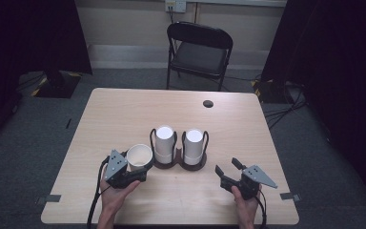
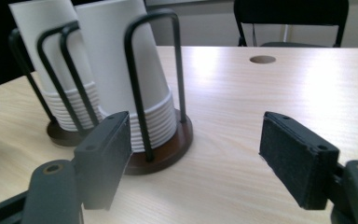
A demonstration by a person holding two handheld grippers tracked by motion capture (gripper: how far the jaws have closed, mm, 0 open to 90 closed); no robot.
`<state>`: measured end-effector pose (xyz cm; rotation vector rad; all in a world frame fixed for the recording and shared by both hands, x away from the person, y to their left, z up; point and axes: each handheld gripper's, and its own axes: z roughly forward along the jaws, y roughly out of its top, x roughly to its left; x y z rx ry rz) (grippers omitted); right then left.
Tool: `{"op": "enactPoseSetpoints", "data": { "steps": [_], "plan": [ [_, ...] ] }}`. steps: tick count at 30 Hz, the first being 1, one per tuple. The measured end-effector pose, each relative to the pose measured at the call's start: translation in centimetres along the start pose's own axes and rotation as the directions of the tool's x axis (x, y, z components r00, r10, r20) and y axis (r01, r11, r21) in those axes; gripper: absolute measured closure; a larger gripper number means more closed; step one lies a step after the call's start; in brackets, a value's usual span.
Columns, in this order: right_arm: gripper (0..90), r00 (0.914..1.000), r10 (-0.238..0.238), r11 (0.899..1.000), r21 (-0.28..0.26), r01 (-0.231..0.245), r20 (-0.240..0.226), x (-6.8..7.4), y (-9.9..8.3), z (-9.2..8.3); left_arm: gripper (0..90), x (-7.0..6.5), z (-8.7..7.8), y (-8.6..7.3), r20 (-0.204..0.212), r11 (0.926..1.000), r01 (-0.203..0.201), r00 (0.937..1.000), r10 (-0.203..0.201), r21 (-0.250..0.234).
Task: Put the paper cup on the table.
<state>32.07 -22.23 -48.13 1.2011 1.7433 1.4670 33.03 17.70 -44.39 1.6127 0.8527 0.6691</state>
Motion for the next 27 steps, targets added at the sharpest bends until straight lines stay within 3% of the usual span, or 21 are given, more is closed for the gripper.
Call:
{"op": "enactPoseSetpoints", "data": {
  "steps": [9,15,19,27],
  "plan": [
    [20.9,0.9972,-0.003,1.000,0.021,0.002,0.074,-0.1,-0.9,0.5,23.3,1.8,0.4,0.5,-0.057,0.9997,0.018,0.9982,-0.019,-0.017],
    [19.3,0.9938,-0.014,1.000,0.004,0.014,0.110,-0.1,-1.1,0.7,23.3,3.3,0.8,1.1,-0.084,0.9990,0.036,0.9957,-0.038,-0.024],
    [16.9,0.9932,-0.022,1.000,0.003,0.022,0.114,0.1,-1.2,0.7,23.4,4.0,1.1,1.8,-0.108,0.9990,0.030,0.9936,-0.033,-0.033],
    [14.1,0.9943,-0.010,1.000,-0.006,0.011,0.106,-0.1,-1.2,0.6,23.4,5.6,2.2,2.2,-0.138,0.9999,0.015,0.9902,-0.016,-0.005]
  ]
}}
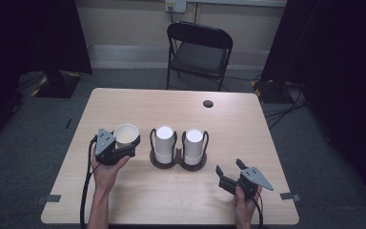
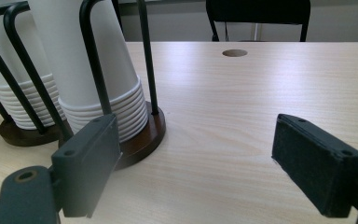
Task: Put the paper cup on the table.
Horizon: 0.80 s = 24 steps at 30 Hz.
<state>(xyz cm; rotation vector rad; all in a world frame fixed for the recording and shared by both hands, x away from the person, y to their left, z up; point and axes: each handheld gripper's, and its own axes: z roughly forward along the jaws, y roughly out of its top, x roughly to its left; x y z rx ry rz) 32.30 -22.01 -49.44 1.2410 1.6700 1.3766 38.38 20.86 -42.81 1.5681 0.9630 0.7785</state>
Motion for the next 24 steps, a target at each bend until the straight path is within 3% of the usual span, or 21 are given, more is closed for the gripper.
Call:
{"op": "enactPoseSetpoints", "data": {
  "steps": [8,15,20,24],
  "plan": [
    [13.8,0.9997,0.017,0.999,-0.038,-0.017,0.016,-0.1,-0.1,-0.3,23.3,1.5,1.6,-0.1,-0.017,0.9995,0.007,0.9998,-0.006,0.032],
    [13.8,0.9999,0.008,0.999,-0.036,-0.008,0.014,0.0,-0.1,-0.3,23.2,3.1,2.6,-0.3,-0.040,0.9984,0.045,0.9982,-0.044,0.033],
    [13.9,0.9999,0.010,0.999,-0.030,-0.010,0.007,0.0,-0.1,-0.3,23.1,3.8,3.5,-0.9,-0.054,0.9979,0.042,0.9978,-0.039,0.050],
    [14.0,1.0000,0.004,1.000,-0.027,-0.004,0.004,0.0,-0.1,-0.2,22.8,4.7,4.2,-1.7,-0.036,0.9955,0.065,0.9974,-0.063,0.069]
  ]
}}
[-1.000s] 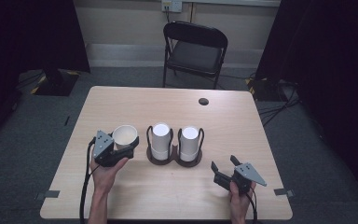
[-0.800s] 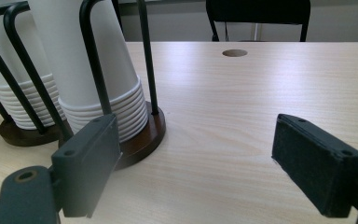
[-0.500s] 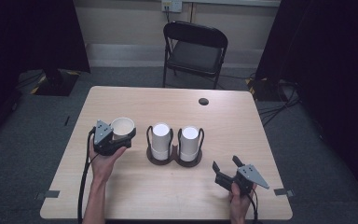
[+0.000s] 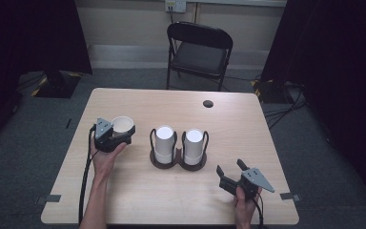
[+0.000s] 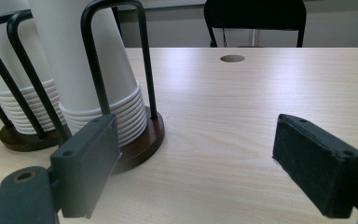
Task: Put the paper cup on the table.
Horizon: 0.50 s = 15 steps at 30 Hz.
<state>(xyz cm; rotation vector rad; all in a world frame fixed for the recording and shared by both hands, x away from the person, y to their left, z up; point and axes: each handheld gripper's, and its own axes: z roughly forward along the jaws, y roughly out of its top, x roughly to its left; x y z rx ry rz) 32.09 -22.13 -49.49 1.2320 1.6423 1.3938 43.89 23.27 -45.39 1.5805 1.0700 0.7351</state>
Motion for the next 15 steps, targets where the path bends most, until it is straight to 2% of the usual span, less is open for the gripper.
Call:
{"op": "enactPoseSetpoints", "data": {
  "steps": [1,3,5,8,11,15],
  "plan": [
    [14.1,1.0000,0.003,1.000,0.005,-0.003,-0.001,0.0,0.0,0.0,22.7,0.1,0.2,-0.2,-0.013,0.9999,-0.003,0.9999,0.004,0.010],
    [14.1,0.9999,0.005,1.000,0.010,-0.005,-0.013,-0.1,0.0,0.1,22.5,0.3,0.6,-0.7,-0.007,0.9997,0.001,1.0000,0.000,0.024],
    [14.1,0.9998,0.012,1.000,0.011,-0.012,-0.017,-0.2,0.0,0.1,22.3,0.2,0.9,-1.1,-0.019,0.9993,-0.013,0.9997,0.013,0.035],
    [14.1,0.9997,0.013,1.000,0.019,-0.012,-0.020,-0.1,0.1,0.1,22.3,0.1,1.4,-1.5,-0.009,0.9986,-0.005,0.9999,0.005,0.053],
    [14.0,0.9996,-0.012,0.999,0.034,0.013,-0.027,0.1,0.1,0.2,22.0,0.0,1.6,-1.6,0.003,0.9974,-0.029,0.9996,0.029,0.065],
    [14.0,0.9991,-0.026,0.998,0.048,0.028,-0.032,0.2,0.1,0.4,21.6,-0.1,1.9,-2.0,0.014,0.9954,-0.036,0.9993,0.035,0.088]
  ]
}}
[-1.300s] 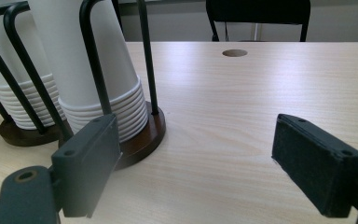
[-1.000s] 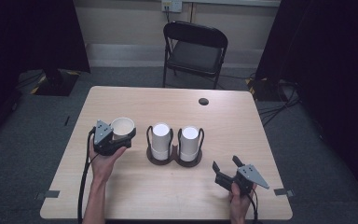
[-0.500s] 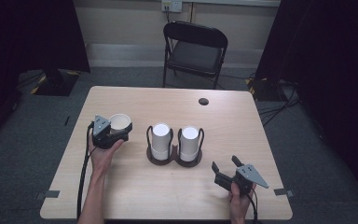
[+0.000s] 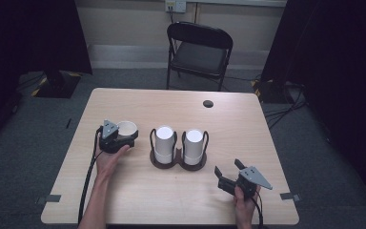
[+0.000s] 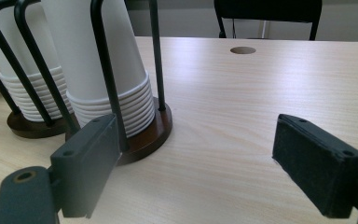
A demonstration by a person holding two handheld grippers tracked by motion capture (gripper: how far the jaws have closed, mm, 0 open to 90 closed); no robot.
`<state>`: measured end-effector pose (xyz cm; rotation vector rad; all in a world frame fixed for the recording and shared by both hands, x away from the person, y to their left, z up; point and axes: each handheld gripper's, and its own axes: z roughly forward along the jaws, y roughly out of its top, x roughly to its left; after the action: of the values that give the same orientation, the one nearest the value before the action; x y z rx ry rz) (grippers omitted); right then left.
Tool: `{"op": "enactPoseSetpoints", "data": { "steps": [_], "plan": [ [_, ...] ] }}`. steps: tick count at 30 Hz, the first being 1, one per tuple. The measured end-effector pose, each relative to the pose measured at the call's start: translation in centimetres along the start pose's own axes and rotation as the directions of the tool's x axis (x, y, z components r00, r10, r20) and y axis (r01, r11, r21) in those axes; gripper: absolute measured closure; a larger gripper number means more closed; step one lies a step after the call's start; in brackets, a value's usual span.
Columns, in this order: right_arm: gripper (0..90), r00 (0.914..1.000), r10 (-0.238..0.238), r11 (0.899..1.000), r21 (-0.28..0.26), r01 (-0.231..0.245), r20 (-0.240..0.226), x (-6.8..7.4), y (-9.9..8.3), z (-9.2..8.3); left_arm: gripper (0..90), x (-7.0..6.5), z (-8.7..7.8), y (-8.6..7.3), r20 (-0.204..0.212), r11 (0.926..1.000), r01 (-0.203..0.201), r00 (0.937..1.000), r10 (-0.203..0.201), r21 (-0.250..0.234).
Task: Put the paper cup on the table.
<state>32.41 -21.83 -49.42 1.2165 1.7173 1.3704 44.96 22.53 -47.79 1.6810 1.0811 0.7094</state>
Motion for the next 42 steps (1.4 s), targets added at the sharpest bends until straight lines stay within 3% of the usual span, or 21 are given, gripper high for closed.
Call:
{"op": "enactPoseSetpoints", "data": {
  "steps": [3,10,13,17,19,22,23,25,27,32,35,40,41,42],
  "plan": [
    [14.1,1.0000,0.009,1.000,-0.002,-0.009,-0.001,0.0,0.0,0.0,21.0,0.2,0.1,-0.3,0.011,0.9999,0.010,0.9999,-0.010,0.011],
    [14.1,0.9999,0.013,1.000,-0.003,-0.013,-0.002,-0.1,0.0,0.0,20.1,-0.2,0.0,-0.3,0.010,0.9988,-0.011,0.9999,0.010,0.048],
    [14.1,0.9999,0.012,1.000,-0.006,-0.012,0.000,-0.1,0.0,-0.1,18.0,-0.4,0.0,-0.4,0.010,0.9986,0.011,0.9999,-0.011,0.053],
    [14.1,0.9999,0.015,1.000,-0.008,-0.015,-0.002,-0.1,0.0,0.0,15.4,-0.6,-0.2,-0.2,0.006,0.9986,0.003,1.0000,-0.004,0.053],
    [14.1,0.9999,0.015,1.000,-0.008,-0.015,-0.002,-0.1,0.0,-0.1,15.4,-0.6,-0.1,-0.3,0.005,0.9985,0.028,0.9996,-0.028,0.048],
    [14.1,0.9999,0.014,1.000,-0.008,-0.014,-0.003,-0.1,0.0,-0.1,15.4,-0.7,-0.3,-0.3,0.002,0.9984,0.020,0.9998,-0.020,0.053],
    [14.1,0.9999,0.016,1.000,-0.009,-0.016,-0.003,-0.1,0.0,-0.1,15.4,-0.6,-0.4,-0.3,0.008,0.9985,0.001,1.0000,-0.001,0.055],
    [14.1,0.9998,0.019,1.000,-0.007,-0.019,-0.003,-0.1,0.0,-0.1,15.3,-0.4,-0.5,-0.6,0.030,0.9988,0.017,0.9994,-0.018,0.046],
    [14.1,0.9998,0.020,1.000,-0.008,-0.020,-0.002,-0.1,0.0,-0.1,15.4,-0.4,-0.4,-0.8,0.023,0.9984,0.026,0.9994,-0.027,0.050],
    [14.1,0.9997,0.024,1.000,-0.009,-0.025,-0.002,-0.2,0.0,-0.1,15.4,-0.4,-0.6,-1.2,0.030,0.9984,0.005,0.9995,-0.006,0.056],
    [14.1,0.9997,0.024,1.000,-0.009,-0.024,-0.002,-0.2,0.0,-0.1,15.5,-0.5,-0.8,-1.2,0.016,0.9973,0.035,0.9992,-0.036,0.064],
    [14.1,0.9996,0.028,1.000,-0.013,-0.028,-0.001,-0.2,0.0,-0.1,15.5,-0.8,-1.2,-1.0,-0.009,0.9963,-0.007,0.9999,0.007,0.086],
    [14.1,0.9996,0.027,1.000,-0.014,-0.027,-0.001,-0.2,0.0,-0.1,15.5,-0.8,-1.2,-1.1,0.000,0.9975,0.020,0.9998,-0.021,0.068],
    [14.1,0.9996,0.027,1.000,-0.016,-0.027,-0.001,-0.2,-0.1,-0.1,15.5,-0.7,-1.3,-1.1,0.007,0.9972,0.021,0.9997,-0.021,0.073]
  ]
}}
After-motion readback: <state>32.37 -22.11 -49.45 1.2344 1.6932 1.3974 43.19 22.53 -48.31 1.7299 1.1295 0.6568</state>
